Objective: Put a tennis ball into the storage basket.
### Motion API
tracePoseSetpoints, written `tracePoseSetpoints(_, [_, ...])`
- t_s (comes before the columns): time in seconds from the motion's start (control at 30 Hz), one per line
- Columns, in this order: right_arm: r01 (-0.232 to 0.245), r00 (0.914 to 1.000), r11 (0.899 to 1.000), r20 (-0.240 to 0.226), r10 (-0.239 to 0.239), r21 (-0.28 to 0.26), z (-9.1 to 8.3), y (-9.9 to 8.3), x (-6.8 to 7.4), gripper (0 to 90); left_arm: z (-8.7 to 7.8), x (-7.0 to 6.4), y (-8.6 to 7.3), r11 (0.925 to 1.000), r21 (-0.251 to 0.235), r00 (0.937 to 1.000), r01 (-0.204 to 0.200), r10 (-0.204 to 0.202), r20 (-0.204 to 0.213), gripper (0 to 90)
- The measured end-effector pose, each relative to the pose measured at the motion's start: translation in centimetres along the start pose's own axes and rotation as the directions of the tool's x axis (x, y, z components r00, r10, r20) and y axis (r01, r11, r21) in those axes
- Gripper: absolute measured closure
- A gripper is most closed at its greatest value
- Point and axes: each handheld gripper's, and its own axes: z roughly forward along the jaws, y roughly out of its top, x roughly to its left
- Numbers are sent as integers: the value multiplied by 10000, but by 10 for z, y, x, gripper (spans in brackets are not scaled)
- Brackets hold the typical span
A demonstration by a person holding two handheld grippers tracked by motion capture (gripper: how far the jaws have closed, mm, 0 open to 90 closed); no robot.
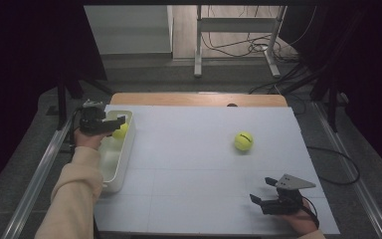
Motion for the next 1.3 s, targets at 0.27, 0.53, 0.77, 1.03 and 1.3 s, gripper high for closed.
tracePoseSetpoints(0.27, [-4,10000,10000,48,4,-27,-1,0,0,138,-10,-5,0,9993,-364,9979,6,18,653,161])
tracePoseSetpoints(0.53, [-8,10000,10000,12,8,-82,-1,1,0,138,-26,-16,-1,9970,-766,9902,-56,162,1384,163])
tracePoseSetpoints(0.77, [0,10000,10000,23,1,-70,-1,1,0,138,-32,-31,-5,9948,-857,9878,-549,667,1408,163])
tracePoseSetpoints(1.03, [-219,9997,9996,-60,218,-166,-1,1,-3,138,-37,-41,-10,9921,-1062,9811,-663,842,1743,163])
tracePoseSetpoints(1.3, [-373,9993,9989,-85,371,-267,-1,1,-4,138,-41,-51,-17,9917,-1120,9742,-627,852,2091,164])
